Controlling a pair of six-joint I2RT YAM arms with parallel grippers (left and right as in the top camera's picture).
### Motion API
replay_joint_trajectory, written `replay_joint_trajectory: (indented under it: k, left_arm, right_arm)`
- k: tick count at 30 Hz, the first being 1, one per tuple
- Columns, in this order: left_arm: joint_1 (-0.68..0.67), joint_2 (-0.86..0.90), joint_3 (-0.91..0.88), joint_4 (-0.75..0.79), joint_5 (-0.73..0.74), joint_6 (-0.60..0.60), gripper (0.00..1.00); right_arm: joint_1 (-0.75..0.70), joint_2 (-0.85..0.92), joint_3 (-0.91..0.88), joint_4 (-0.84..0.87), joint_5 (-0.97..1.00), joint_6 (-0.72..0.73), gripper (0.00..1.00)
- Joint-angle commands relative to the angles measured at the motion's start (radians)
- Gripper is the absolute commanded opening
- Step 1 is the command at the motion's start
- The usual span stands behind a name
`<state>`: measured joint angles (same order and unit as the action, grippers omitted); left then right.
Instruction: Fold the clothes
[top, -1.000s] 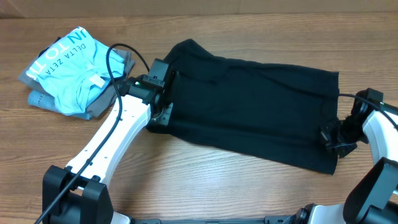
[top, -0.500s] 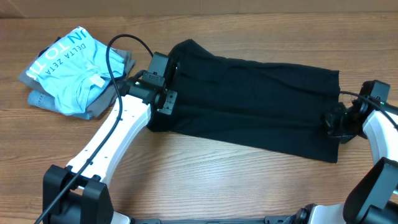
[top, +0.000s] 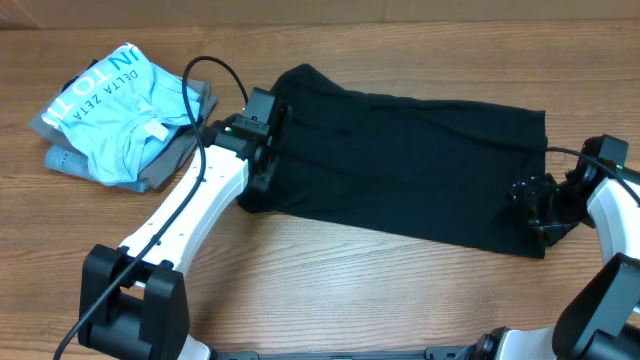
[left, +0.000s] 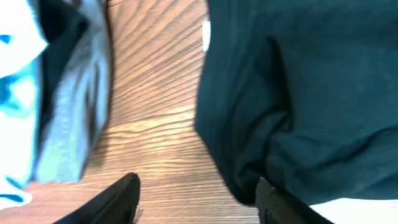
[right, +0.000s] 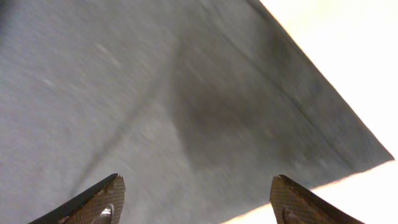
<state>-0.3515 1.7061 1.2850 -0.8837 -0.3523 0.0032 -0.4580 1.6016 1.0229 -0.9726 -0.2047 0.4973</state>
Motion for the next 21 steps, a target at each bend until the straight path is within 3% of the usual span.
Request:
replay_joint_trajectory:
  k: [1,6,15,21]
  left_arm:
    - [0.028,0.011,-0.014,0.052,0.204,0.051,0.66]
    - [0.073,0.068,-0.022,0.212,0.259,0.016,0.64]
    - [0.196,0.212,-0.021,0.329,0.801,-0.106,0.5]
    - [0.2,0.22,-0.021,0.328,0.842,-0.139,0.48]
  right_arm:
    - [-0.002,-0.018,0.023,-0.028,0.002,-0.008,0.78]
    - [-0.001,-0.018,0.017,-0.034,0.001,-0.008,0.73]
    - [-0.001,-0.018,0.01,-0.032,0.002,-0.008,0.72]
    - [-0.001,-0.018,0.01,-0.027,0.002,-0.008,0.72]
